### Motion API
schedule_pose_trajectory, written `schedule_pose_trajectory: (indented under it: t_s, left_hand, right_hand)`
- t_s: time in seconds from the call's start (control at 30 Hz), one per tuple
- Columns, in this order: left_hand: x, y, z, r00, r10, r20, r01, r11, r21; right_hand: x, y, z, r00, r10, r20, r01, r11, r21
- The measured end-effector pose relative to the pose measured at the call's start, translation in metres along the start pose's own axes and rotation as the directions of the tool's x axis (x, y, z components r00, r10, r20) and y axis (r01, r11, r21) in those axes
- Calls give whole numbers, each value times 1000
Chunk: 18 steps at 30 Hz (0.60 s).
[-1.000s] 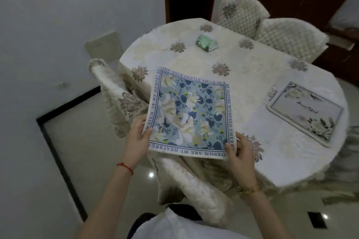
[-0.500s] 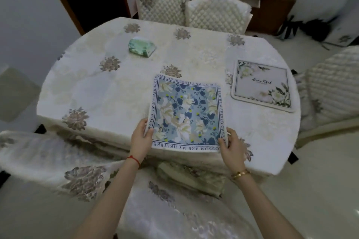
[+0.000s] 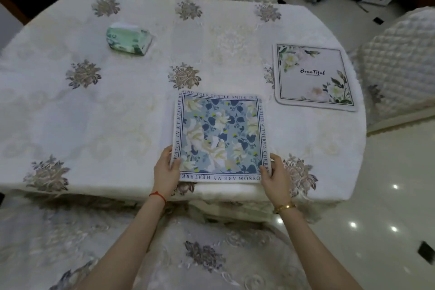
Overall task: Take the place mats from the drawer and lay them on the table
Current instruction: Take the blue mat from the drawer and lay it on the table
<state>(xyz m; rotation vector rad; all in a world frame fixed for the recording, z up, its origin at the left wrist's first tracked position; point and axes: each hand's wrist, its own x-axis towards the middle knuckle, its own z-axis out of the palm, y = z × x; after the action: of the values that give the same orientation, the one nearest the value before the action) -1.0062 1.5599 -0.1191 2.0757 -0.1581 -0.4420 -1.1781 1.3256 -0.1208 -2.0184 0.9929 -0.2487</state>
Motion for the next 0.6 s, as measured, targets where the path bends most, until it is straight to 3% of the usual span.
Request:
schedule_pose_trajectory:
  t_s: [0.43, 0.6]
  left_hand:
    - [1, -8, -1, 997, -80, -10, 78, 985, -152]
    - [3, -9, -2, 999, -6, -47, 6, 1000, -18]
  right_hand:
    - [-11, 9, 3, 998, -24, -58, 18, 995, -102]
    - [-9, 16, -4, 995, -93, -26, 76, 921, -383]
